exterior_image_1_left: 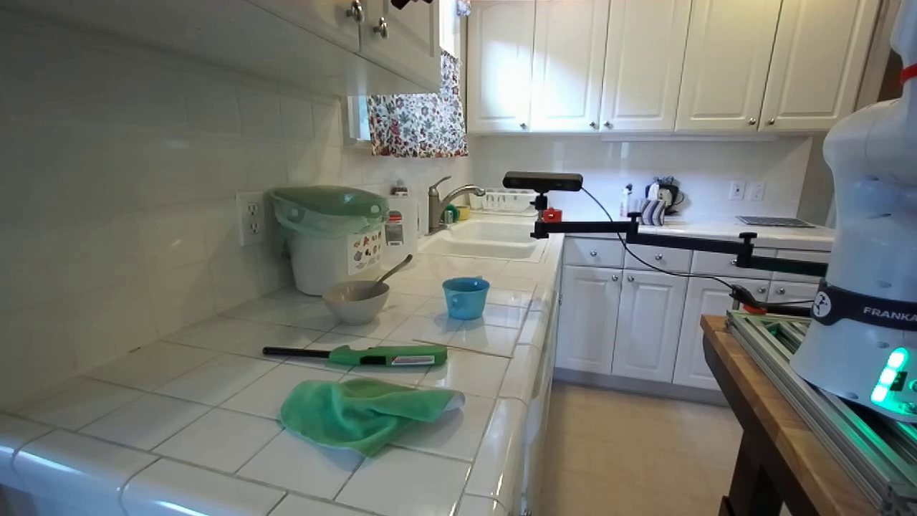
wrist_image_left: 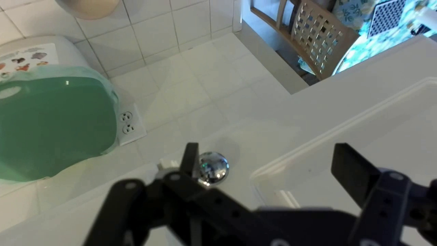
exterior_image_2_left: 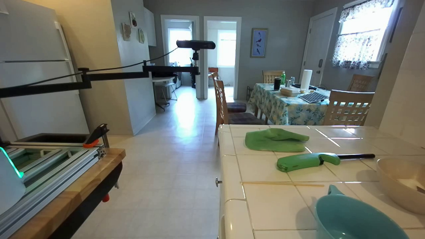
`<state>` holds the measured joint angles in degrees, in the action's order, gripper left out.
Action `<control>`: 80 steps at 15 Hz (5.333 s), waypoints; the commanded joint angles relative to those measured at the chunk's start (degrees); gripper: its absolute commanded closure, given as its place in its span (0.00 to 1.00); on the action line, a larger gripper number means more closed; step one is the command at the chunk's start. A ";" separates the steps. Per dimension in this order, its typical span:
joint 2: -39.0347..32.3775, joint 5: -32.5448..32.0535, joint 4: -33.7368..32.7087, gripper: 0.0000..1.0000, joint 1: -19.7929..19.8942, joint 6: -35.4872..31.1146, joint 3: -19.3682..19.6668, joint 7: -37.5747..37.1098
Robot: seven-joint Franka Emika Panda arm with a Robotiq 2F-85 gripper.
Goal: Open the cabinet's left door
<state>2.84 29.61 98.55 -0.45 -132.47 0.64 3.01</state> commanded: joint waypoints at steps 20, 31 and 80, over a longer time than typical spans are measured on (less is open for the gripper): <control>-4.17 10.57 -2.67 0.00 0.77 0.96 0.82 19.12; -7.77 14.64 -5.69 0.00 2.26 2.16 0.54 28.24; 14.86 11.20 12.81 0.91 -4.59 16.92 0.11 41.54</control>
<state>16.32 35.24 111.64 0.04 -115.26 0.72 42.51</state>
